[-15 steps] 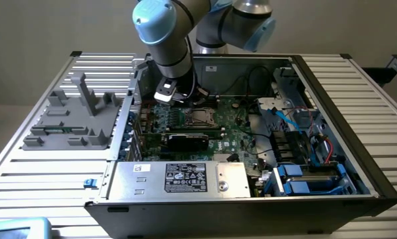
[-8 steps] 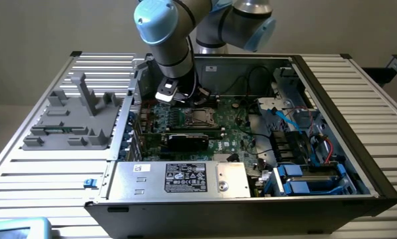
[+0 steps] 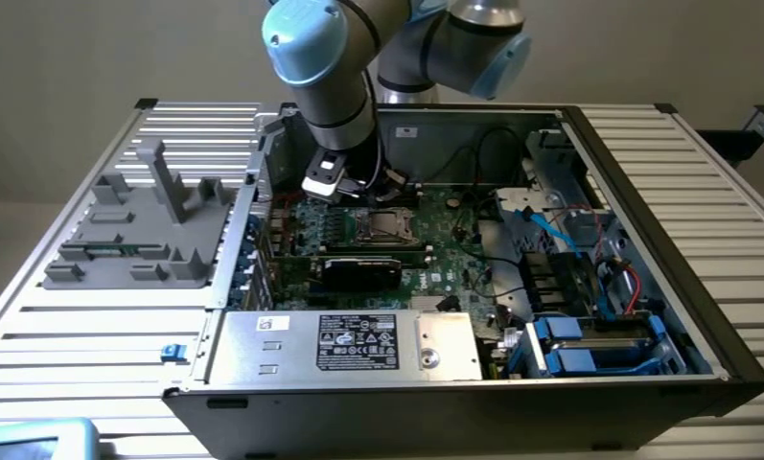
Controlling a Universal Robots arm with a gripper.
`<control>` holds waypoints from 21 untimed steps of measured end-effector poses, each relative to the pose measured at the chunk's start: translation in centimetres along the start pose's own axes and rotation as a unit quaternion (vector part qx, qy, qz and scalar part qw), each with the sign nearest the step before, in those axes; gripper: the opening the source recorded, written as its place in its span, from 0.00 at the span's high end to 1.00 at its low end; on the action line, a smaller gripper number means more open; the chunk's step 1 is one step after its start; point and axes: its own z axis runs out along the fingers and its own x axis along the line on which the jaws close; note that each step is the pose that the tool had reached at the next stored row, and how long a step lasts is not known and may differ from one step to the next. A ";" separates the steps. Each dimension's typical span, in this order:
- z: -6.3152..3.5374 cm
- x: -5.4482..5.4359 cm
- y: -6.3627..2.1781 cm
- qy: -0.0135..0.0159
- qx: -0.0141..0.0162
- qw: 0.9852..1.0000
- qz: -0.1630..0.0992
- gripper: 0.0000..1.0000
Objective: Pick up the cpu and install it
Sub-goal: 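Install the first cpu locking lever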
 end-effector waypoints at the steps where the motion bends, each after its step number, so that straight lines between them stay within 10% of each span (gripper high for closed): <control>1: -0.01 0.0 -0.01 0.000 0.000 1.000 0.000 0.89; 21: -0.06 1.0 -0.35 -0.007 -0.004 1.000 0.002 0.89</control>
